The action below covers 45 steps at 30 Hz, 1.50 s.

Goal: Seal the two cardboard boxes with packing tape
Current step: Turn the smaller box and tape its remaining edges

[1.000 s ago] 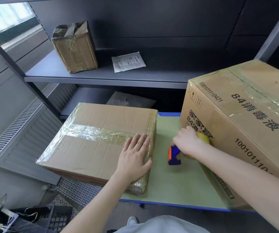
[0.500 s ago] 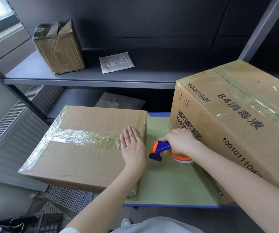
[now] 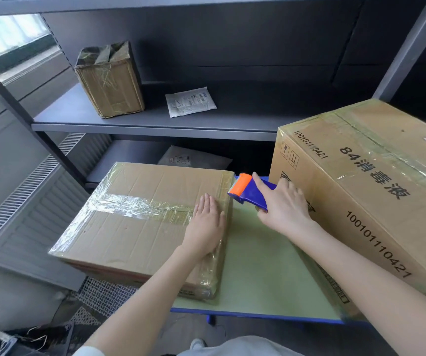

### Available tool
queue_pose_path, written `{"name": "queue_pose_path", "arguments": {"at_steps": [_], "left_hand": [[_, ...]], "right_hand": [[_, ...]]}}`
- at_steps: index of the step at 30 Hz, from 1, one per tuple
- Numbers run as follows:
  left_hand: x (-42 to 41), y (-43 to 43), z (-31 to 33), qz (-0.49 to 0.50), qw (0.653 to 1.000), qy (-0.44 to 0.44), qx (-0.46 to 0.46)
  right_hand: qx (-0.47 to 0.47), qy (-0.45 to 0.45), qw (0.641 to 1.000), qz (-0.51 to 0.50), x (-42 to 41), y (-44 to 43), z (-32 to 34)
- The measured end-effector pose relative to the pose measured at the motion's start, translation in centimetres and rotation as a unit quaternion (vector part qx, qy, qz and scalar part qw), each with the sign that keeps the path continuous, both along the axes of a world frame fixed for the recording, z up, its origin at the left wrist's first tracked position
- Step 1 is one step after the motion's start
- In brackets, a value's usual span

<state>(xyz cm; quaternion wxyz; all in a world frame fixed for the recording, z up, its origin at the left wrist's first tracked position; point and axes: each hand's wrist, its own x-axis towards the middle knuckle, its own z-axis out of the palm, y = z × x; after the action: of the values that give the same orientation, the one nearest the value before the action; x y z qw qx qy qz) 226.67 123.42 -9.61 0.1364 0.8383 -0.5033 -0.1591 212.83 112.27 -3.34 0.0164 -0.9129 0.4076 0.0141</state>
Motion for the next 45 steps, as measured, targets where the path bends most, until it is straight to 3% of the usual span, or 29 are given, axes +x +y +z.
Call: {"name": "queue_pose_path", "arguments": {"at_steps": [2,6,11,14,21,24,27,30,34,39,45], "left_hand": [[1.8,1.4,0.4,-0.012,0.999,0.028,-0.036],[4.3,4.0,0.0,0.043,0.997,-0.064,-0.024],[6.3,7.1,-0.4,0.000,0.995,0.028,-0.097],[8.8,9.2,-0.2,-0.007,0.995,0.007,-0.102],[15.7,13.3,-0.1,0.113,0.987,-0.111,0.017],[17.2,13.6,-0.2,0.150,0.979,-0.124,0.053],[17.6,13.7,-0.6,0.165,0.976,-0.105,0.093],[17.3,13.7,-0.9,0.163,0.976,-0.111,0.096],[17.1,13.5,-0.7,0.166,0.973,-0.121,0.105],[17.1,13.7,-0.6,0.170,0.972,-0.135,0.090],[14.6,13.7,-0.3,0.177,0.968,-0.161,0.076]], "right_hand": [[-0.022,-0.053,0.998,-0.002,0.8,0.7,0.3],[-0.071,-0.139,0.987,0.033,3.6,3.3,0.5],[-0.081,-0.132,0.983,0.095,8.1,6.7,-0.7],[-0.113,-0.129,0.979,0.111,10.0,8.6,-1.5],[-0.188,-0.119,0.969,0.104,11.0,9.9,-4.5],[-0.190,-0.108,0.970,0.103,11.3,10.5,-4.7],[-0.170,-0.124,0.966,0.149,12.0,11.6,-3.8],[-0.090,-0.124,0.961,0.231,12.9,13.6,-3.6],[0.092,-0.012,0.955,0.281,13.9,16.3,-4.5],[0.057,0.044,0.948,0.310,13.9,16.3,-5.3],[0.086,0.083,0.929,0.351,11.0,12.6,-4.7]]}}
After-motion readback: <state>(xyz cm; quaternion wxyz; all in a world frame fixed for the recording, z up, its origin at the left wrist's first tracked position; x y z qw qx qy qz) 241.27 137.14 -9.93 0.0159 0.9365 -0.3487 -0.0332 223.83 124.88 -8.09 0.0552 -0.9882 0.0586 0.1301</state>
